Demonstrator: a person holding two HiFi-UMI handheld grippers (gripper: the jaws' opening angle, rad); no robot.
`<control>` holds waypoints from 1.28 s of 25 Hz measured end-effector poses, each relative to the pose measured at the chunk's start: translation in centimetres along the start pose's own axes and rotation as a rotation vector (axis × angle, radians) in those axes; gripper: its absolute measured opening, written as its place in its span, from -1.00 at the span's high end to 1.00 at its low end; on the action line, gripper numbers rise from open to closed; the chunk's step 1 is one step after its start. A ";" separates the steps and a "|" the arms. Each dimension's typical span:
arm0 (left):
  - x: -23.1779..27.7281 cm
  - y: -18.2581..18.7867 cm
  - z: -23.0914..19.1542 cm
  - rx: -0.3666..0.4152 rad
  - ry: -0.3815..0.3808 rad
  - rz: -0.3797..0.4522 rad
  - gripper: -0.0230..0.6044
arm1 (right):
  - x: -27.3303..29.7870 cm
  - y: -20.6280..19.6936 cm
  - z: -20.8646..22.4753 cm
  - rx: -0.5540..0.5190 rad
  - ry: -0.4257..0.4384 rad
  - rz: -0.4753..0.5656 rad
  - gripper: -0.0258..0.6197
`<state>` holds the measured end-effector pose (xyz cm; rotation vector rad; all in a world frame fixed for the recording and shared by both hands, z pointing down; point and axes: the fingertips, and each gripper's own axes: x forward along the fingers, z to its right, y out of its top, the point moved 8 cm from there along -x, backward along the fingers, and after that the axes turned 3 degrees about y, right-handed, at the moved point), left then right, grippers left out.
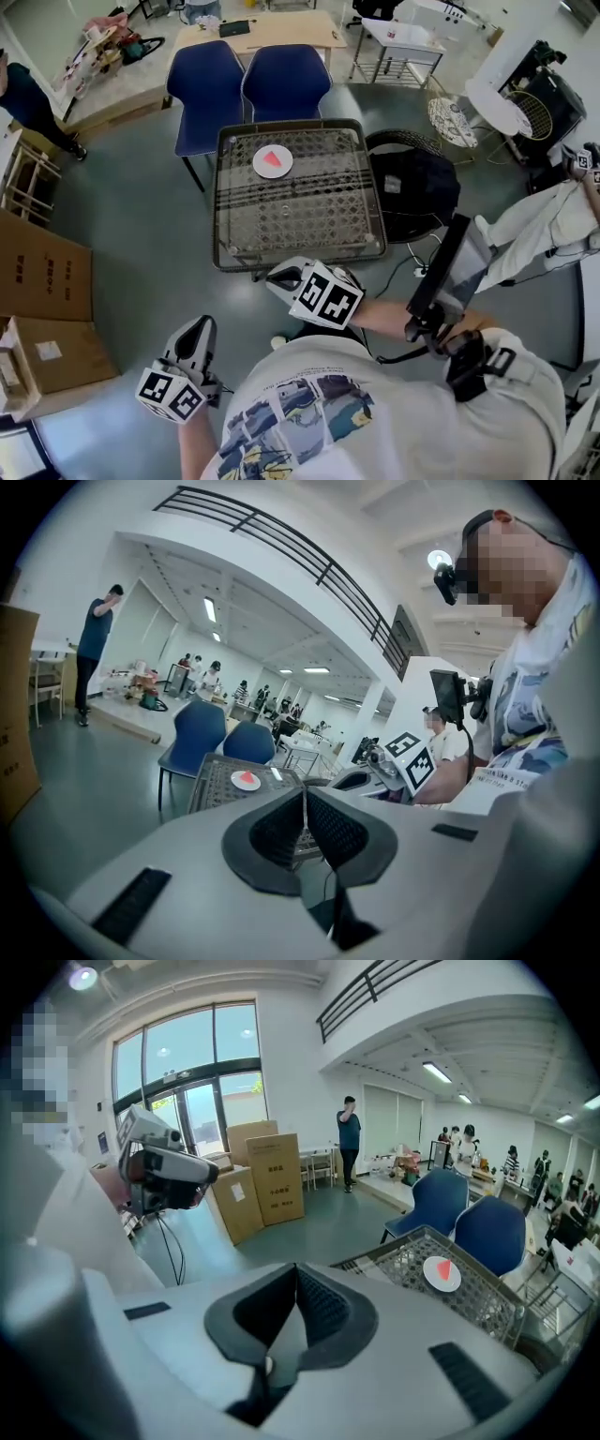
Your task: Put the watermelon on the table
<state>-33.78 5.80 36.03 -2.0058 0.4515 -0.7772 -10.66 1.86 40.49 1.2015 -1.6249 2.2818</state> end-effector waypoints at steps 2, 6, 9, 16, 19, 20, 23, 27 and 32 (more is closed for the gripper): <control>0.0 0.0 0.4 0.012 -0.021 -0.004 0.86 | -0.9 0.9 -0.9 -0.042 -0.009 0.008 0.88; -0.1 0.2 0.7 0.033 -0.042 -0.006 0.86 | -2.0 2.3 -2.5 -0.089 -0.016 0.037 0.89; -0.1 0.3 0.7 0.039 -0.050 -0.003 0.86 | -2.6 3.2 -3.3 -0.129 -0.026 0.045 0.89; -0.6 0.4 0.5 0.049 -0.058 0.004 0.86 | -2.7 4.5 -4.5 -0.194 -0.040 0.053 0.89; -0.9 0.3 0.3 0.051 -0.057 0.007 0.86 | -2.6 4.8 -4.9 -0.203 -0.040 0.054 0.89; -0.9 0.3 0.3 0.050 -0.057 0.007 0.86 | -2.5 4.8 -5.0 -0.206 -0.038 0.053 0.89; -1.1 0.2 0.1 0.049 -0.054 0.007 0.86 | -2.2 4.9 -5.3 -0.217 -0.031 0.049 0.89; -1.5 0.0 -0.2 0.045 -0.052 0.013 0.86 | -1.9 5.2 -5.7 -0.224 -0.026 0.044 0.89; -2.2 -0.3 -0.4 0.038 -0.046 0.005 0.86 | -1.4 5.6 -6.5 -0.235 -0.018 0.039 0.89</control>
